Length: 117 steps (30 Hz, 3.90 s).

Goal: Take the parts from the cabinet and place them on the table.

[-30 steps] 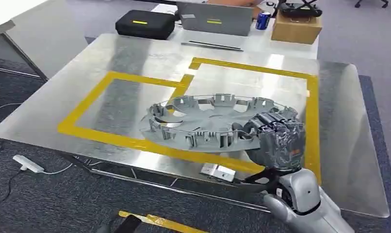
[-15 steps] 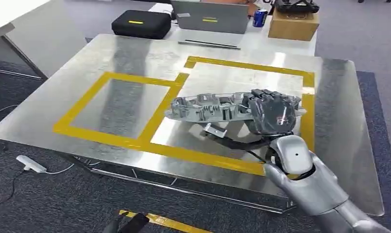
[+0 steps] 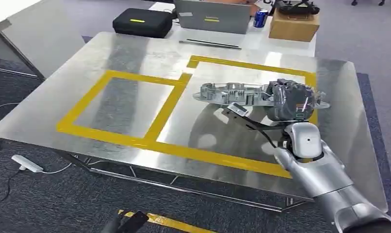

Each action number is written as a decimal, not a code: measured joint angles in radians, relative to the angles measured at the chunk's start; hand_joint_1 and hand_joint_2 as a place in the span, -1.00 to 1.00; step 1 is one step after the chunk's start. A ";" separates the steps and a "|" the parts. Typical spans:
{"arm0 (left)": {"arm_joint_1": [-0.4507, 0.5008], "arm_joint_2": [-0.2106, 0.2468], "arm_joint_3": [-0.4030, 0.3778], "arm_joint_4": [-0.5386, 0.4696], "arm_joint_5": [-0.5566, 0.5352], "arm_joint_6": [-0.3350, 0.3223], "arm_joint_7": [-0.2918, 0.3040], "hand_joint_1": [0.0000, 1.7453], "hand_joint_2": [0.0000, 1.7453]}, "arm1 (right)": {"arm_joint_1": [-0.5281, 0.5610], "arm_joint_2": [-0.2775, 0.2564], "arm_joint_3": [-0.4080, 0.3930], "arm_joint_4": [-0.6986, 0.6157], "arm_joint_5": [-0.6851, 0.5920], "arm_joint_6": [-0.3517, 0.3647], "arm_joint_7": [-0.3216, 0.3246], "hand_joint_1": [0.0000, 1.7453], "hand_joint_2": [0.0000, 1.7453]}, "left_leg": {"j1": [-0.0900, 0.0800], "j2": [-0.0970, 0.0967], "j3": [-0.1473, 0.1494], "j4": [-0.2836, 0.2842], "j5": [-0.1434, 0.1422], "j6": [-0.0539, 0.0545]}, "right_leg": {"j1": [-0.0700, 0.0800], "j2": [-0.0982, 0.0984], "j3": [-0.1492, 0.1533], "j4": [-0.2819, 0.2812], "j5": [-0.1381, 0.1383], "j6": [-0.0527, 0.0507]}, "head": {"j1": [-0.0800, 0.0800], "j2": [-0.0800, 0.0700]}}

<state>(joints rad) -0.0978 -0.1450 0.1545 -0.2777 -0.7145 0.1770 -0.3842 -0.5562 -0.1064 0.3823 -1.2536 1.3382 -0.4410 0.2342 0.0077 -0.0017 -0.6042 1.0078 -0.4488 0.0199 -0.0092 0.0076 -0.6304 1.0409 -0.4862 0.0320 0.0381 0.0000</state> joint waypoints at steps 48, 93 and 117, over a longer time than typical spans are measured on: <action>0.010 0.017 -0.063 -0.005 0.087 0.032 0.020 -1.00 -1.00 | 0.081 0.018 0.133 0.206 -0.066 0.256 -0.091 -1.00 -1.00 | -0.005 0.001 -0.040 0.102 -0.080 -0.032 | -0.003 -0.006 0.024 -0.028 0.021 -0.037 | -0.006 0.000; 0.076 0.032 0.000 -0.001 0.207 0.116 -0.063 -1.00 -1.00 | 0.454 -0.273 -0.072 -0.643 -0.386 -0.096 -0.293 -1.00 -1.00 | -0.003 -0.001 0.035 -0.009 -0.020 0.013 | 0.001 -0.006 0.011 0.003 -0.009 0.002 | -0.003 0.000; 0.078 0.013 0.037 0.003 0.220 0.191 -0.065 -1.00 -1.00 | 0.757 0.034 -0.178 -0.859 -0.752 -0.236 -0.569 -1.00 -1.00 | -0.001 -0.002 0.139 0.003 -0.105 -0.027 | 0.000 -0.011 -0.013 -0.036 0.077 -0.031 | -0.008 0.000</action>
<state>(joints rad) -0.0194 -0.1316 0.1911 -0.2750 -0.4944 0.3681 -0.4494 0.2010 -0.0725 0.2045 -2.1130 0.5859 -0.6771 -0.3350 0.0067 -0.0033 -0.4654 1.0103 -0.5539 -0.0073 -0.0092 -0.0033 -0.6439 1.0050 -0.4094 0.0006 0.0301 0.0000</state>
